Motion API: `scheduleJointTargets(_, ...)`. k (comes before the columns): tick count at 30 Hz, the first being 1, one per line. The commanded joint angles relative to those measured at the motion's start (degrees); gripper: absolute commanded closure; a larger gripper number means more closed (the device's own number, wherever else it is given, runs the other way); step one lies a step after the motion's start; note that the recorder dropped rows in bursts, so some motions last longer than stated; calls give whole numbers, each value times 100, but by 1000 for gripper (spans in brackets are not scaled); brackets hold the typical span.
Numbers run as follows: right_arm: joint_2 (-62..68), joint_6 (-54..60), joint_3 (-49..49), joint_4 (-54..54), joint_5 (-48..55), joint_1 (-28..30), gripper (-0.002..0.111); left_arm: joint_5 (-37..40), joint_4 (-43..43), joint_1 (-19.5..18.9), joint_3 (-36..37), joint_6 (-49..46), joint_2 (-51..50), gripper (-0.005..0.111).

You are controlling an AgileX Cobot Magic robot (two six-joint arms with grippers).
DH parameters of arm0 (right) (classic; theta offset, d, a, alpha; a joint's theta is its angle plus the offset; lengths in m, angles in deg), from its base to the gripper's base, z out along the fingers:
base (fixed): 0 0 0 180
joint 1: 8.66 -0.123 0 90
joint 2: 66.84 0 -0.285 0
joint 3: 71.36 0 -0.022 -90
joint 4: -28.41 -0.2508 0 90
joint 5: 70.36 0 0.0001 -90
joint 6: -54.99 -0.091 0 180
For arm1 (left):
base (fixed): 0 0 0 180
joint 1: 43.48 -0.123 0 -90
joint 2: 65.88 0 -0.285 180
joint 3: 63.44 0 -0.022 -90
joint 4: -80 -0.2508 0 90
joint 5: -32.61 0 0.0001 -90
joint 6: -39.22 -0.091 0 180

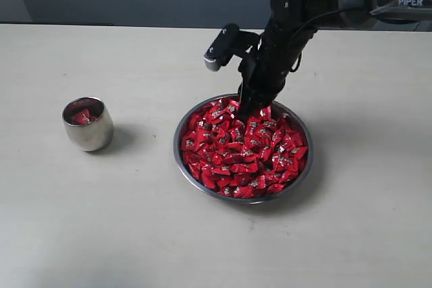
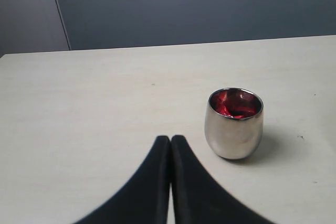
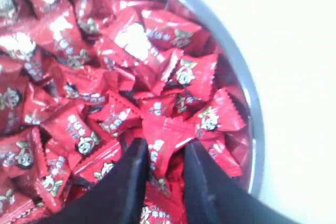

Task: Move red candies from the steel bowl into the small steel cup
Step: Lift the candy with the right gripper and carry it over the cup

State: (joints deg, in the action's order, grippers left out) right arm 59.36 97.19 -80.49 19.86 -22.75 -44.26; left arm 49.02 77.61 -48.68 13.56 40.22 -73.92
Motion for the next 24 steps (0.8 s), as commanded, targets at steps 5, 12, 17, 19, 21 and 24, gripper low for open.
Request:
scheduleJointTargets(5, -279, 291, -54, -3075, -1884, 16, 109, -10, -4, 44, 22, 15, 26, 106)
scheduleJointTargets(12, -88, 3653, -401, -7452, -1862, -63, 109, -10, -4, 44, 22, 15, 26, 106)
scheduleJointTargets(17, 607, 3758, -1362, -7438, -1356, -347, 109, -10, -4, 44, 22, 15, 26, 106)
scheduleJointTargets(19, 878, 3758, -1802, -7103, -1188, -482, 109, -10, -4, 44, 22, 15, 26, 106)
scheduleJointTargets(21, 1186, 3486, -2285, -6672, -1180, -640, 109, -10, -4, 44, 22, 15, 26, 106)
scheduleJointTargets(24, 1547, 3185, -2883, -6138, -1174, -845, 109, -10, -4, 44, 22, 15, 26, 106)
